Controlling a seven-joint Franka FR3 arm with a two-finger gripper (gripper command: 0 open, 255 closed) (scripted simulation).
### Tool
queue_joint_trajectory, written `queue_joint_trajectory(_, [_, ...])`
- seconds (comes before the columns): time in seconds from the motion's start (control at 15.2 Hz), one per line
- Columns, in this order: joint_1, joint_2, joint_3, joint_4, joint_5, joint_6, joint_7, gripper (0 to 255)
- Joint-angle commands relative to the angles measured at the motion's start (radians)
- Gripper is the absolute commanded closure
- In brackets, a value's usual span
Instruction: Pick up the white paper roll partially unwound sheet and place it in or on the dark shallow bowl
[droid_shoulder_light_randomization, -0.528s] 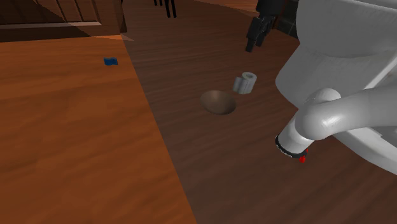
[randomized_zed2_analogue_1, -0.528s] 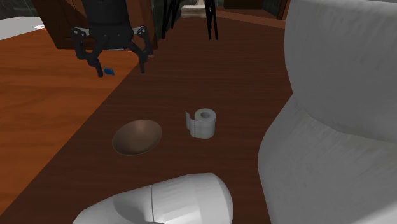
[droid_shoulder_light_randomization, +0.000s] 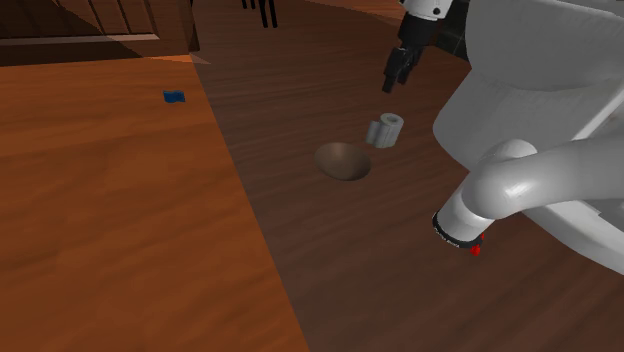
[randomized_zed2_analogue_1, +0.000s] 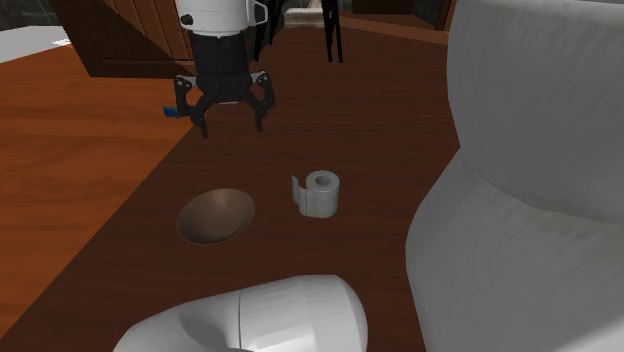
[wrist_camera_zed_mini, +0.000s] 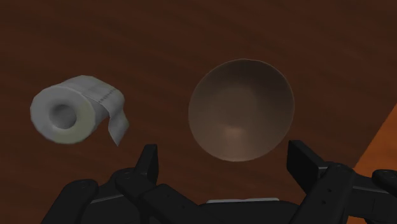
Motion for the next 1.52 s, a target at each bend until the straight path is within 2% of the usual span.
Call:
queue_joint_trajectory(0.0, [-0.018, 0.003, -0.032, -0.051, -0.024, 0.066, -0.032, 0])
queue_joint_trajectory(0.4, [-0.066, 0.076, -0.125, -0.140, -0.082, 0.260, -0.112, 0])
queue_joint_trajectory(0.79, [-0.105, 0.207, -0.225, -0.180, -0.118, 0.466, -0.197, 0])
queue_joint_trajectory(1.19, [-0.117, 0.384, -0.332, -0.169, -0.109, 0.664, -0.297, 0])
queue_joint_trajectory(1.45, [-0.108, 0.427, -0.343, -0.191, -0.096, 0.728, -0.307, 0])
